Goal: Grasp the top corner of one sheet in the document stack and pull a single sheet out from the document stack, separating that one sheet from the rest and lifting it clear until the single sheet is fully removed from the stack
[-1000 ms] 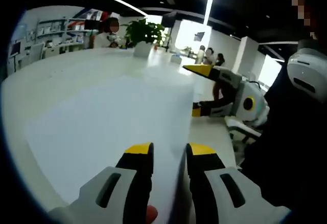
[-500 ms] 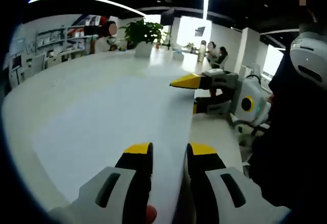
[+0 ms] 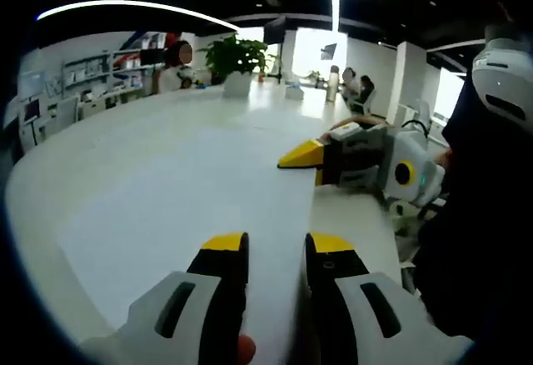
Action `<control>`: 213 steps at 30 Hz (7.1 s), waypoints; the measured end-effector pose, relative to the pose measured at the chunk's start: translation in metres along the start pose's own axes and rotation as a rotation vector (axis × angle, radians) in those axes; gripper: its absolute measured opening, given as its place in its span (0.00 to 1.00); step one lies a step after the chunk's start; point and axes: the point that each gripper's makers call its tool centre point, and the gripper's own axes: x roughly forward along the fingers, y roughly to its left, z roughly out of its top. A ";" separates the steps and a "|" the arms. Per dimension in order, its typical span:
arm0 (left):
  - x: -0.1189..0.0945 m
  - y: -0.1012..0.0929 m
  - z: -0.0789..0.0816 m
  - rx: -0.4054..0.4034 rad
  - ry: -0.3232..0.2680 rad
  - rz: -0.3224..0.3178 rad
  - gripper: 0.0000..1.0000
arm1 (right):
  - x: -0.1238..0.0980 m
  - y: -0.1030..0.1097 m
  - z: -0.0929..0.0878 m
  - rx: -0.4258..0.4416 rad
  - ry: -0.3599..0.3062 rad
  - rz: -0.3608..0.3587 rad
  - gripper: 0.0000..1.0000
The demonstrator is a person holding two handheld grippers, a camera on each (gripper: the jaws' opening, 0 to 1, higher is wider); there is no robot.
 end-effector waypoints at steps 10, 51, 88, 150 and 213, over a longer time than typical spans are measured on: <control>-0.003 -0.002 0.003 0.049 -0.050 0.068 0.29 | 0.000 0.000 -0.002 0.091 -0.015 0.025 0.02; -0.063 0.006 0.060 -0.151 -0.608 0.353 0.47 | 0.006 0.008 -0.005 0.235 0.013 0.232 0.01; -0.060 0.006 0.051 -0.145 -0.574 0.390 0.44 | 0.008 0.009 -0.013 0.497 0.104 0.326 0.02; -0.079 0.027 0.036 -0.173 -0.595 0.468 0.43 | -0.065 -0.120 -0.115 2.364 -0.380 0.051 0.02; -0.084 0.026 0.034 -0.172 -0.603 0.474 0.43 | -0.159 -0.113 -0.195 1.770 0.266 0.462 0.02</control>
